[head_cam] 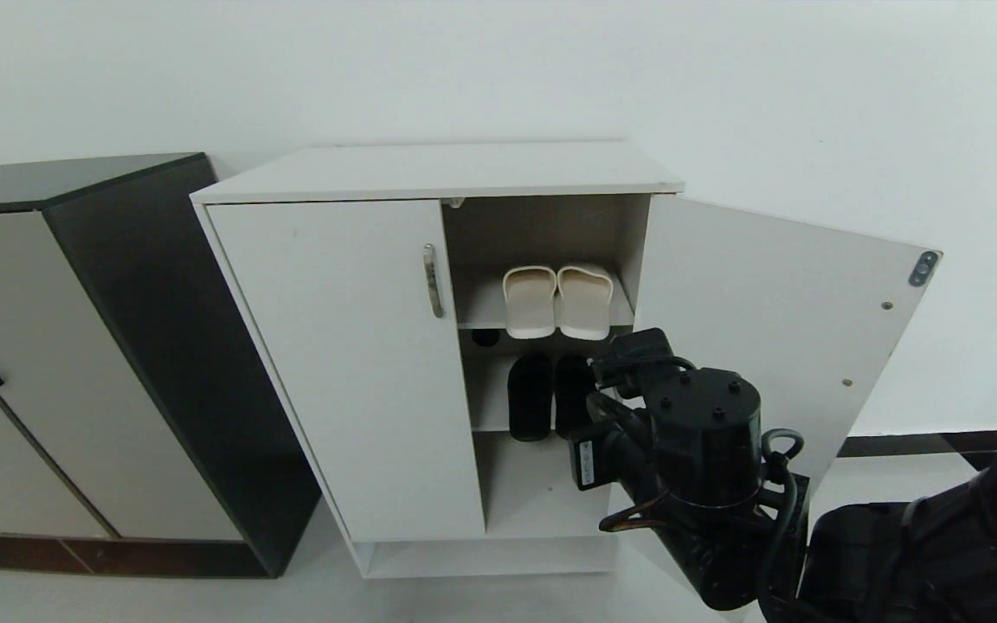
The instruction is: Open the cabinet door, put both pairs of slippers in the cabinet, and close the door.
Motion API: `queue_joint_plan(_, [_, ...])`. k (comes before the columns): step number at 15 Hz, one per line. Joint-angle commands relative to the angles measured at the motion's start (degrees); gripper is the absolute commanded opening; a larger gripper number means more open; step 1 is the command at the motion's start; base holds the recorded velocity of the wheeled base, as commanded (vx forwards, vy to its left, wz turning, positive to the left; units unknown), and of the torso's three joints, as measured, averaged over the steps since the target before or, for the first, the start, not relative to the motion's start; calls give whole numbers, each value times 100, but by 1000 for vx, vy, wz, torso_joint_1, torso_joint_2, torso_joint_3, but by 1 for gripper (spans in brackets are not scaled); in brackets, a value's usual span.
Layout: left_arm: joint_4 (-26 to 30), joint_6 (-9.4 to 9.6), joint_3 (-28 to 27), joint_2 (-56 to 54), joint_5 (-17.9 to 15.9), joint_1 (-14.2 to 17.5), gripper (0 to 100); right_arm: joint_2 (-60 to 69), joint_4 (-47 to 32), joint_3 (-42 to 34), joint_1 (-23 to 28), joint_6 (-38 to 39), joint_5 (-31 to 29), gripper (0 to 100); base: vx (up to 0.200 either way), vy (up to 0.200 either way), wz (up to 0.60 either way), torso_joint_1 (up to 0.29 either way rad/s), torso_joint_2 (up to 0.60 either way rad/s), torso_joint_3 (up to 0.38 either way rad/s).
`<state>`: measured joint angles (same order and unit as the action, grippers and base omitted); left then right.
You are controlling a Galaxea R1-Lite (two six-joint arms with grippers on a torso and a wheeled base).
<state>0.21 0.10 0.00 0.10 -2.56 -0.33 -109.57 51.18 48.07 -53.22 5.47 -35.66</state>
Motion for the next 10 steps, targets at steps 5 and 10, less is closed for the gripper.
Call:
queue_joint_plan(5, [6, -1, 0, -1, 1, -2, 0, -29, 42, -87, 23, -2, 138, 0, -200, 0, 0, 3, 0, 6])
queue_joint_plan(10, [6, 8, 0, -1, 1, -2, 0, -56, 42, -131, 31, -29, 164, 0, -40, 0, 0, 0, 0, 0])
